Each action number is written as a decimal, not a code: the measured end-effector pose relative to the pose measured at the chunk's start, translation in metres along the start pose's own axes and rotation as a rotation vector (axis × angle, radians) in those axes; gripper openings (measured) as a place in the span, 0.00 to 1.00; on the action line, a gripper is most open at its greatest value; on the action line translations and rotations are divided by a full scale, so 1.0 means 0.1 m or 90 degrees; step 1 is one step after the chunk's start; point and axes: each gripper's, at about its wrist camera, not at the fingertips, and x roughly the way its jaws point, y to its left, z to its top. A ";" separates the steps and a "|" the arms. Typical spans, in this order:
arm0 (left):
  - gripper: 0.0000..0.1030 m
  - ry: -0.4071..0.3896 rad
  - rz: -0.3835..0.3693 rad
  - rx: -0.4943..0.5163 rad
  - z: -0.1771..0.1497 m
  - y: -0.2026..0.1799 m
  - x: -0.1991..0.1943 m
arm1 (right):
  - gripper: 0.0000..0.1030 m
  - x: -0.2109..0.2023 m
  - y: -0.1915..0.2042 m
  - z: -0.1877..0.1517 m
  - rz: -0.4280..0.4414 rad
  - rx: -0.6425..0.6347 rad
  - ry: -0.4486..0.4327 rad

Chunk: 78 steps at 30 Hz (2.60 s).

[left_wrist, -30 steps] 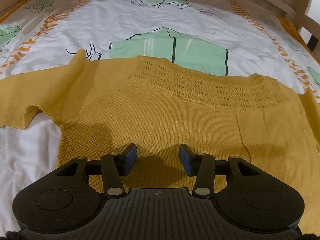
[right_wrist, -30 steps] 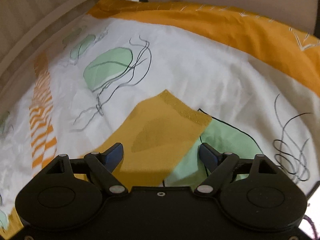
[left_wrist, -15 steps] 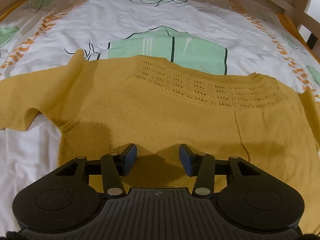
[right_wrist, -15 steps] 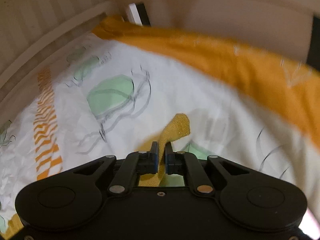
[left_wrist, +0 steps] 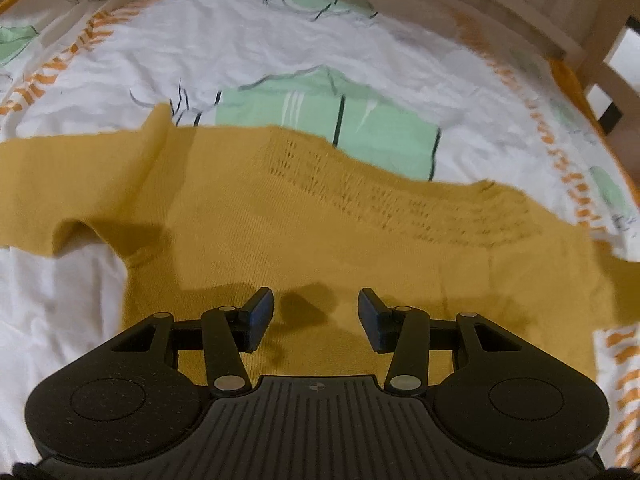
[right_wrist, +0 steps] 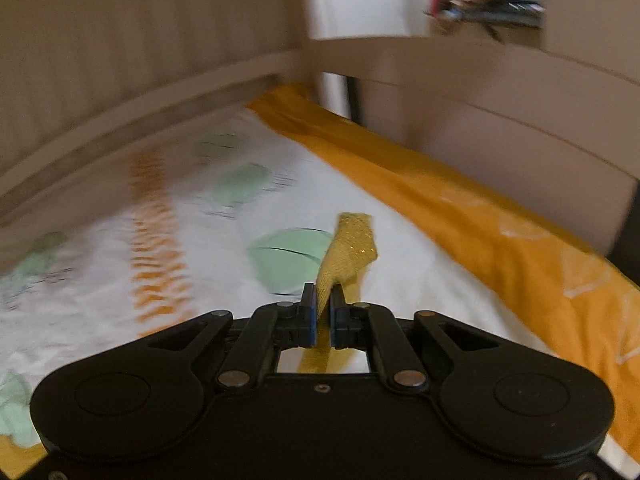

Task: Fold small clothes
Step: 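Lift the sleeve with the right gripper, lay it across the body, release, then close the left gripper on the other sleeve of the sweater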

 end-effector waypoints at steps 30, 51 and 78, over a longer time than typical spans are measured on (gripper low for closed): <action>0.44 -0.065 -0.058 0.002 0.24 0.19 -0.60 | 0.16 -0.54 2.92 -2.29 0.356 -0.280 0.163; 0.44 0.002 -0.112 0.034 0.07 0.03 -0.12 | 0.66 -0.67 1.92 -2.25 0.367 -0.354 0.086; 0.43 0.031 -0.166 -0.006 -0.08 -0.14 0.39 | 0.97 -0.24 1.15 -1.53 0.369 -0.135 0.091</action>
